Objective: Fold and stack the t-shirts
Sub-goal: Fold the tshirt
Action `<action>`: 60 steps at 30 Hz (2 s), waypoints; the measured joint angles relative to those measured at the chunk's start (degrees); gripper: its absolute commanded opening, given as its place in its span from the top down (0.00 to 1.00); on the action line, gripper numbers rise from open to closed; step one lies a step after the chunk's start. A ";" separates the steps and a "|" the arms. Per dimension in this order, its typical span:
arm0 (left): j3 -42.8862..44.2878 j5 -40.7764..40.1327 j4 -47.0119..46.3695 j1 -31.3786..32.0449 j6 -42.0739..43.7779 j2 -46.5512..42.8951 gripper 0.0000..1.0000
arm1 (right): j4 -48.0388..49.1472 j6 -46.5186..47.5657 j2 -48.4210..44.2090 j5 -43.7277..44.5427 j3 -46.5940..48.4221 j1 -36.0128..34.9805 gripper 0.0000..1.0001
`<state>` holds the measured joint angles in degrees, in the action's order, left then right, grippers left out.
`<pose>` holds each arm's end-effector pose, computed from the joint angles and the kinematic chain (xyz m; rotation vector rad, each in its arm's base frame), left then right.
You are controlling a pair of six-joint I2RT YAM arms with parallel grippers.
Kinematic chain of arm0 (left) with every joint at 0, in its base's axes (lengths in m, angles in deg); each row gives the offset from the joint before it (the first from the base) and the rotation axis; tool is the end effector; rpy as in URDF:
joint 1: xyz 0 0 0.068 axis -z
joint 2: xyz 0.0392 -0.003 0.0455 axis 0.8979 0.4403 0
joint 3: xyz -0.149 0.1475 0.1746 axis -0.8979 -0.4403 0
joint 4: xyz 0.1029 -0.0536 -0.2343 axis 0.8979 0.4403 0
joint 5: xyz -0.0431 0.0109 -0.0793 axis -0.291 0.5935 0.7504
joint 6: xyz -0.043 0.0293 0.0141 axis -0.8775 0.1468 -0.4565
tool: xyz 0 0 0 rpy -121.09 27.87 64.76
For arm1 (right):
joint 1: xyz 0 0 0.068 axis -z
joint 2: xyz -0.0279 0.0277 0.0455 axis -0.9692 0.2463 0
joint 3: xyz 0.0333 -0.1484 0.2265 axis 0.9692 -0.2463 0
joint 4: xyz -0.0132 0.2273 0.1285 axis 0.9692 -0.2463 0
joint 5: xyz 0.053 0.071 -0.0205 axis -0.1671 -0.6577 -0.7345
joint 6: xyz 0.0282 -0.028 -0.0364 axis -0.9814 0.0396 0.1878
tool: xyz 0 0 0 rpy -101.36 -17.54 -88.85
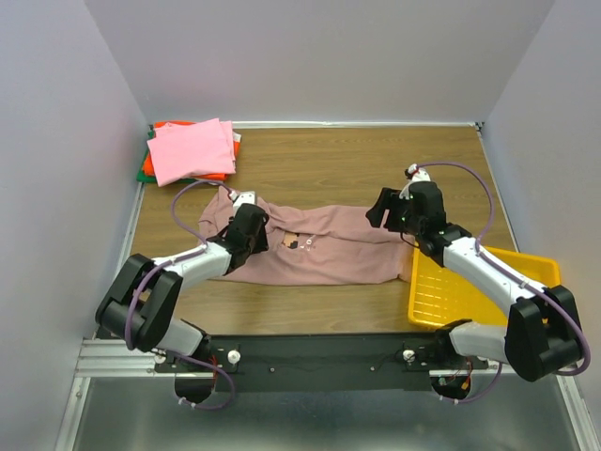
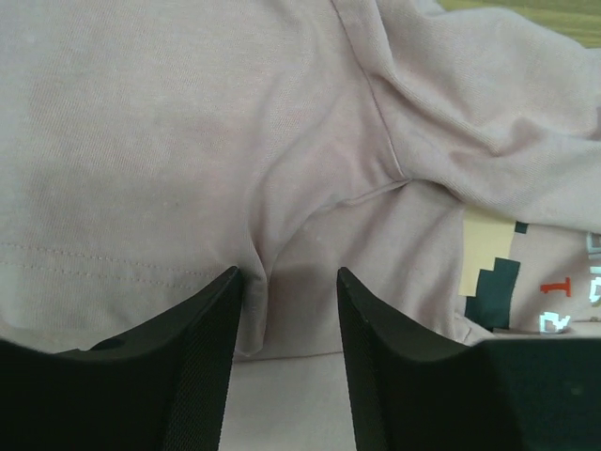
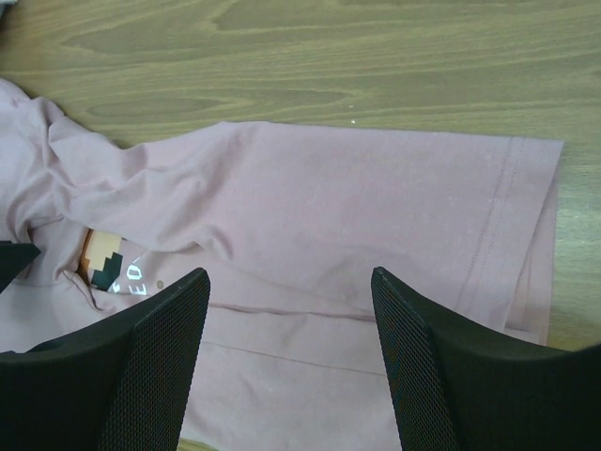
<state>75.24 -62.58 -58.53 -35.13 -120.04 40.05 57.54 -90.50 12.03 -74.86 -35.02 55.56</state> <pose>0.2404 -0.1205 0.1606 -0.1799 2.3161 -0.1911 0.2525 0.0934 0.2335 0.0669 2.1695 0.4687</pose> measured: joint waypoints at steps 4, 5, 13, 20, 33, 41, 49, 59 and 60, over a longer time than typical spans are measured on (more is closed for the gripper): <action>1.33 -1.42 1.79 0.00 -0.83 2.01 0.59 | 0.39 0.02 -0.17 -0.02 -0.09 0.02 0.24; 1.40 -1.66 1.99 0.00 -0.98 2.12 0.60 | 0.42 0.02 -0.17 -0.02 -0.09 0.02 0.24; 3.30 -3.52 4.24 0.02 -2.34 3.91 1.00 | 0.70 0.17 -0.20 0.00 -0.70 0.02 0.23; 4.22 -3.43 5.97 0.26 -2.43 3.65 1.00 | 0.72 0.31 -0.17 0.02 -0.74 0.00 0.23; 6.23 -1.05 10.86 1.01 -2.80 -6.78 1.00 | 0.74 0.26 2.32 1.25 -0.74 0.00 0.23; 5.62 3.28 11.54 2.27 -2.99 -8.52 0.97 | 0.76 0.24 3.39 1.51 -0.74 0.02 0.23; 5.09 3.50 12.33 2.45 -2.99 -9.22 0.16 | 0.74 0.20 4.87 1.46 -0.74 0.02 0.23; 1.97 -3.04 12.46 -2.93 -8.44 -12.79 0.25 | 0.74 0.24 5.09 1.46 -0.74 0.02 0.23; 1.03 -3.04 12.09 -4.02 -8.87 -12.68 0.26 | 0.74 0.24 5.09 1.46 -0.74 0.00 0.24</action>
<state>76.27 -65.61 -46.44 -39.15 -128.91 27.37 58.28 -90.26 17.13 -73.39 -35.76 55.56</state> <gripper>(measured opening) 0.775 0.765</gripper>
